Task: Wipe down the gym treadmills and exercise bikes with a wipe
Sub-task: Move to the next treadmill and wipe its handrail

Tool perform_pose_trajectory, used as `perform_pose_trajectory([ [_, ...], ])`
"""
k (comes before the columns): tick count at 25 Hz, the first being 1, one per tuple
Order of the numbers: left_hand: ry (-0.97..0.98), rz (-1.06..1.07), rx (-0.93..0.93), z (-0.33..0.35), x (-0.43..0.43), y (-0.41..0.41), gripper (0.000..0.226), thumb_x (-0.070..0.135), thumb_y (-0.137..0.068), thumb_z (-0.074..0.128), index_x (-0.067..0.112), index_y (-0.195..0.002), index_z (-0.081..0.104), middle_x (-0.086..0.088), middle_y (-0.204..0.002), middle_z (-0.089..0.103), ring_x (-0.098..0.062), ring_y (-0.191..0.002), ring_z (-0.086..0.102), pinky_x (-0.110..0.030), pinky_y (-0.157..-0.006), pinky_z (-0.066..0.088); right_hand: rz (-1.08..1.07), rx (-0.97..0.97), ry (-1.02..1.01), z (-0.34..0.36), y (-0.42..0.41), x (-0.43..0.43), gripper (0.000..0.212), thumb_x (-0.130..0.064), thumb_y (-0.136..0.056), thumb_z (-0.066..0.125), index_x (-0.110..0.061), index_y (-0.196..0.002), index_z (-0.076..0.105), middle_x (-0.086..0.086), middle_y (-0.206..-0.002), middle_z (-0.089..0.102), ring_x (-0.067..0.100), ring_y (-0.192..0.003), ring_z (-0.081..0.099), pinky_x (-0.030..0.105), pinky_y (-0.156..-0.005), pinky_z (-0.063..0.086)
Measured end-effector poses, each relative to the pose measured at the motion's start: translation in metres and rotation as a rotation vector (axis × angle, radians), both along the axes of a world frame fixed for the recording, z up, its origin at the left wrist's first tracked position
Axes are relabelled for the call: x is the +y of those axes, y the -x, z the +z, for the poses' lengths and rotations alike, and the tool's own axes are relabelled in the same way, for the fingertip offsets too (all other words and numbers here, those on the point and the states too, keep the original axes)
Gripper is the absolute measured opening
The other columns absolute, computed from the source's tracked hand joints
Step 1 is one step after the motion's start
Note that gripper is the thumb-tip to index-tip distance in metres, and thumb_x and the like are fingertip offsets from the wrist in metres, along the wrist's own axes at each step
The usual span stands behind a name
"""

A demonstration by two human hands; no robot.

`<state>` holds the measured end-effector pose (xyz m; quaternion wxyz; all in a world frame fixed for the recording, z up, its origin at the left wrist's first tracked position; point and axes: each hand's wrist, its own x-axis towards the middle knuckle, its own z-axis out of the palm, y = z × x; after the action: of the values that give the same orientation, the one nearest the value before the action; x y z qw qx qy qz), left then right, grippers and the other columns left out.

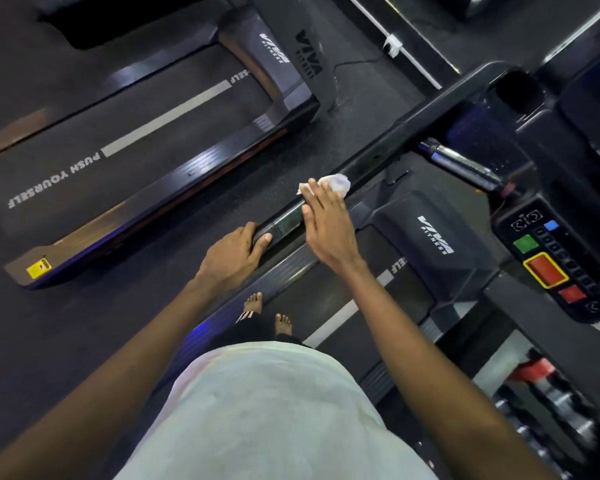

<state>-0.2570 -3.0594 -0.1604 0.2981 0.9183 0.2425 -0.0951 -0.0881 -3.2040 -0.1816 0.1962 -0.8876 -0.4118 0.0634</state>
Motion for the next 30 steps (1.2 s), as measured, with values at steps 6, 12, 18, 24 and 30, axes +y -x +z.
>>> perform_pose_trajectory([
  [6, 0.260, -0.022, 0.091, -0.010, 0.023, -0.011, 0.056, 0.060, -0.097, 0.035, 0.019, -0.132, 0.048, -0.011, -0.126, 0.060, -0.026, -0.110, 0.059, -0.039, -0.094, 0.046, 0.267, -0.156, 0.176, 0.015, -0.011, 0.030, 0.040, -0.034, -0.103, 0.030, -0.014, -0.118, 0.062, 0.003, -0.124, 0.061, 0.022, -0.119, 0.051, 0.040, -0.110, 0.033],
  [12, 0.602, 0.004, 0.203, -0.006, 0.055, -0.020, 0.064, 0.065, -0.087, 0.054, 0.033, -0.142, 0.047, 0.007, -0.124, 0.059, -0.011, -0.104, 0.056, -0.027, -0.090, 0.040, 0.271, -0.202, 0.433, 0.032, -0.042, 0.059, 0.047, -0.034, -0.105, 0.026, -0.015, -0.092, 0.067, 0.006, -0.096, 0.069, 0.027, -0.093, 0.063, 0.040, -0.094, 0.040],
  [18, 0.822, 0.049, 0.183, -0.028, 0.066, -0.018, 0.076, 0.077, -0.067, 0.068, 0.040, -0.131, 0.053, 0.010, -0.117, 0.065, -0.009, -0.099, 0.066, -0.038, -0.095, 0.053, 0.494, -0.063, 0.633, 0.028, -0.017, 0.090, 0.061, -0.042, -0.103, 0.018, -0.013, -0.083, 0.068, 0.010, -0.091, 0.071, 0.030, -0.088, 0.066, 0.042, -0.088, 0.049],
  [24, 0.838, -0.043, 0.256, -0.026, 0.074, -0.026, 0.081, 0.072, -0.069, 0.068, 0.035, -0.138, 0.046, 0.008, -0.127, 0.057, -0.010, -0.110, 0.058, -0.034, -0.098, 0.047, 0.390, -0.108, 0.671, 0.034, -0.065, 0.079, 0.058, -0.037, -0.104, 0.022, -0.007, -0.075, 0.062, 0.016, -0.087, 0.070, 0.033, -0.084, 0.066, 0.041, -0.089, 0.047],
  [30, 0.777, -0.131, 0.272, -0.014, 0.076, -0.037, 0.075, 0.061, -0.080, 0.067, 0.030, -0.144, 0.041, 0.005, -0.136, 0.051, -0.015, -0.120, 0.052, -0.039, -0.104, 0.044, 0.074, -0.150, 0.245, 0.018, -0.051, 0.041, 0.038, -0.028, -0.105, 0.034, -0.014, -0.109, 0.068, 0.000, -0.108, 0.068, 0.017, -0.108, 0.058, 0.037, -0.105, 0.038],
])
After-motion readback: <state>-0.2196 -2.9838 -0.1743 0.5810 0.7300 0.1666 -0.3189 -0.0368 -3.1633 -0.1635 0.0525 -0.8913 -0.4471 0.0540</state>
